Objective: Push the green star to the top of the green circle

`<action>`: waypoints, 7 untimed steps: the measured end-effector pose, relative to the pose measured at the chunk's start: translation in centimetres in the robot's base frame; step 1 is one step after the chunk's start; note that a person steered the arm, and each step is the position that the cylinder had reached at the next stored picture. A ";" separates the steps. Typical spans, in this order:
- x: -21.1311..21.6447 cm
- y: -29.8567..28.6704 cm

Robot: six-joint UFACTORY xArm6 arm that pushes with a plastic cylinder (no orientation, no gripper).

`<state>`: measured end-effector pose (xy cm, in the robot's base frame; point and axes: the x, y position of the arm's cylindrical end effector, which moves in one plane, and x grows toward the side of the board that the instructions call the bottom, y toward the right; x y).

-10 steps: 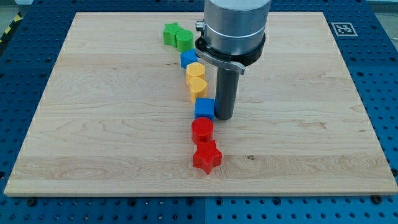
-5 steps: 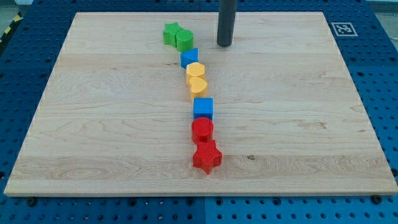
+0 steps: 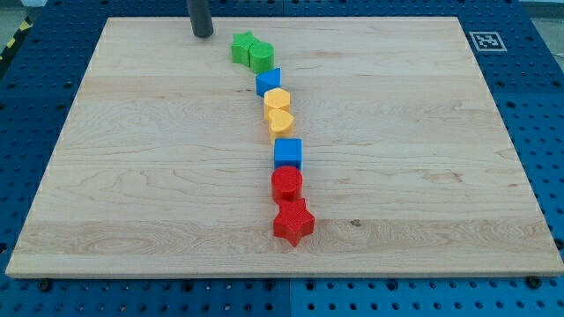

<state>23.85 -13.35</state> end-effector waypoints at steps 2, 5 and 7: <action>0.8 0.3; 0.8 2.7; 0.8 2.7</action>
<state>24.65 -10.65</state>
